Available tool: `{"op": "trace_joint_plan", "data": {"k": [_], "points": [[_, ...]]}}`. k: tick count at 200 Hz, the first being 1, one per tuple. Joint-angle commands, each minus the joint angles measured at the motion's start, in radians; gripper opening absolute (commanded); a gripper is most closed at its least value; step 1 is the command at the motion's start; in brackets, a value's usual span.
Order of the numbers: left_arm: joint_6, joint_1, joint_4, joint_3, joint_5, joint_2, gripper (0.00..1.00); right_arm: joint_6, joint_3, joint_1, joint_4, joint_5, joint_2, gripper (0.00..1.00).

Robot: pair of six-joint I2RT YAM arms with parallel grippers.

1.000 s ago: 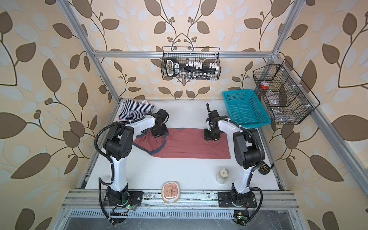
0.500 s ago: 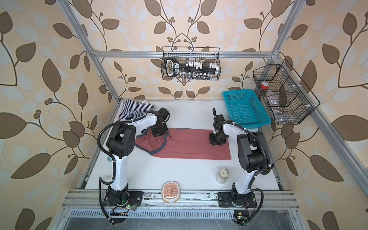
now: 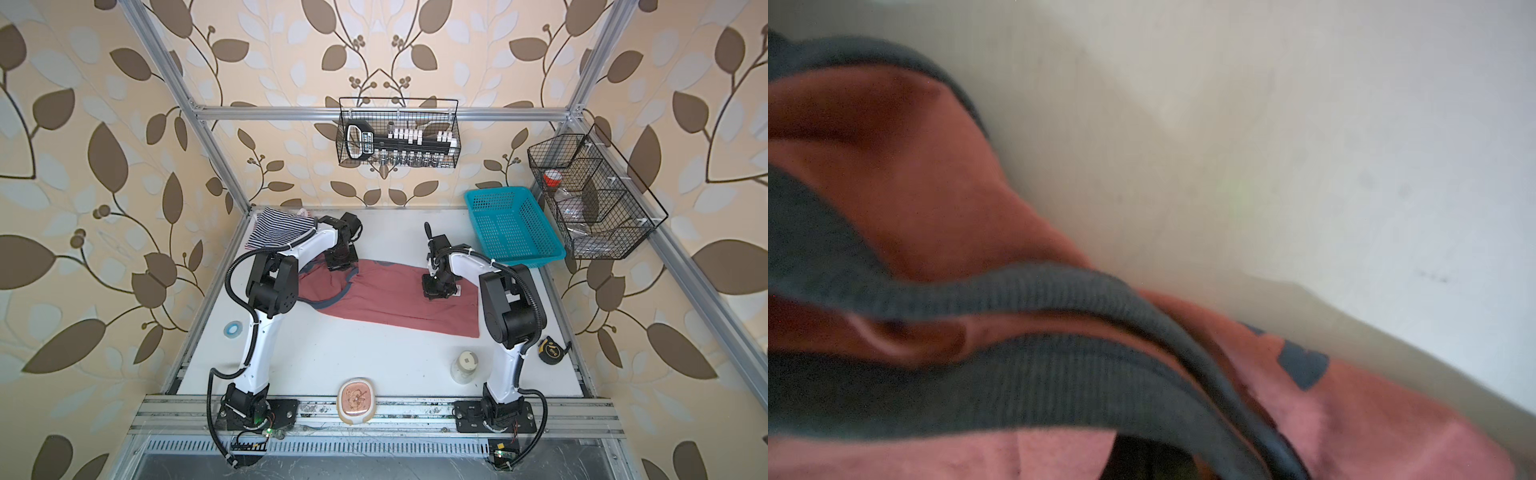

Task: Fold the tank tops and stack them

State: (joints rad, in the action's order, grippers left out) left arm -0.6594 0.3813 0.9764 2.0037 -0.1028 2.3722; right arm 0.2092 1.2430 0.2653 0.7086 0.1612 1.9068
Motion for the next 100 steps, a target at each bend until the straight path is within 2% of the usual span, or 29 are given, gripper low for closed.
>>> {"op": "trace_joint_plan", "data": {"k": [1, 60, 100], "points": [[0.029, 0.009, -0.098, 0.073, 0.056, 0.122, 0.00, 0.002, -0.060, 0.004, 0.026, 0.018, -0.001, 0.01], [0.047, 0.009, -0.211, 0.300, 0.236, 0.258, 0.00, 0.055, -0.168, 0.013, -0.031, 0.116, -0.035, 0.02], [-0.021, 0.008, -0.394, 0.375, 0.400, 0.348, 0.00, 0.107, -0.219, 0.053, -0.093, 0.213, -0.035, 0.02]]}}
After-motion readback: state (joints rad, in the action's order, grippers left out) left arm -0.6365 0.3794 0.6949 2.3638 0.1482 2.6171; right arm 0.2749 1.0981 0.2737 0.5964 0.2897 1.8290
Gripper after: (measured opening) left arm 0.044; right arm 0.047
